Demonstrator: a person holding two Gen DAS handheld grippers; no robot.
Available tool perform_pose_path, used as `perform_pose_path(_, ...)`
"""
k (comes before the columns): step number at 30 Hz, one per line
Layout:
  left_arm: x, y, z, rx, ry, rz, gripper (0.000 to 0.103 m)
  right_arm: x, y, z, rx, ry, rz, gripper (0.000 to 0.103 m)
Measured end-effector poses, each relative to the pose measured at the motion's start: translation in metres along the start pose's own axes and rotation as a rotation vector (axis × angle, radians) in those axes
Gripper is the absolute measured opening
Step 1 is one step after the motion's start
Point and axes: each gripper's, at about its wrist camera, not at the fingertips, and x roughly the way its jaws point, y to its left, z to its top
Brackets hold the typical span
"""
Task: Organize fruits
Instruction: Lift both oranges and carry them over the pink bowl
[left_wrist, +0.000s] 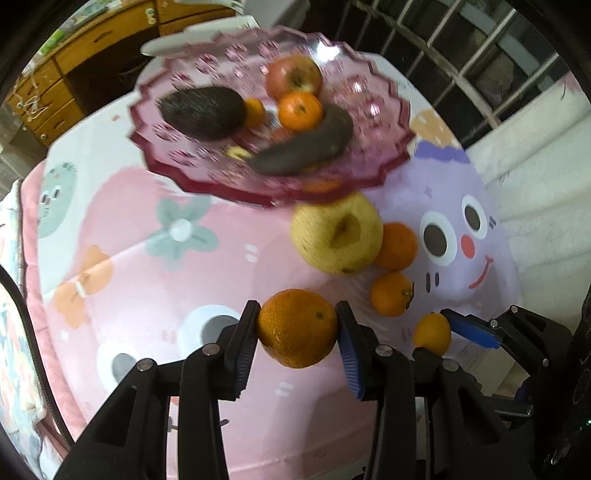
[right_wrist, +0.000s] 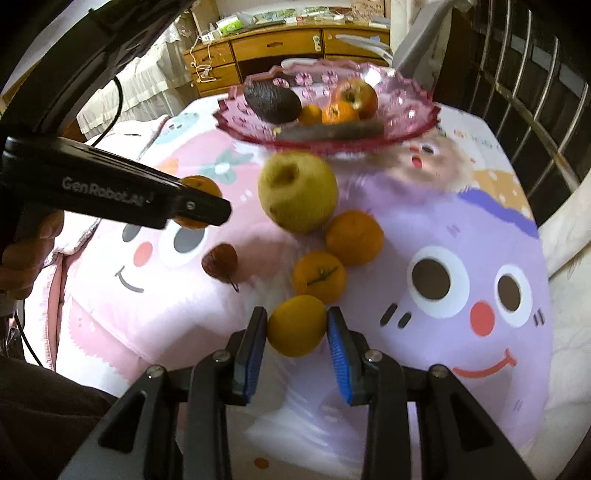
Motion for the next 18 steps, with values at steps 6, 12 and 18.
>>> perform_pose_path(6, -0.031, 0.013, 0.012, -0.038, -0.081, 0.006, 0.039, -0.015, 0.002, 0.022, -0.047, -0.035, -0.005, 0.033)
perform_pose_path(12, -0.052, 0.023, 0.028, -0.07, -0.155, 0.011, 0.039, -0.031, -0.002, 0.05, -0.069, -0.084, -0.018, 0.034)
perform_pose_path(18, -0.059, 0.03, 0.045, -0.08, -0.201, 0.048, 0.04, -0.038, -0.016, 0.084, -0.062, -0.144, -0.033, 0.034)
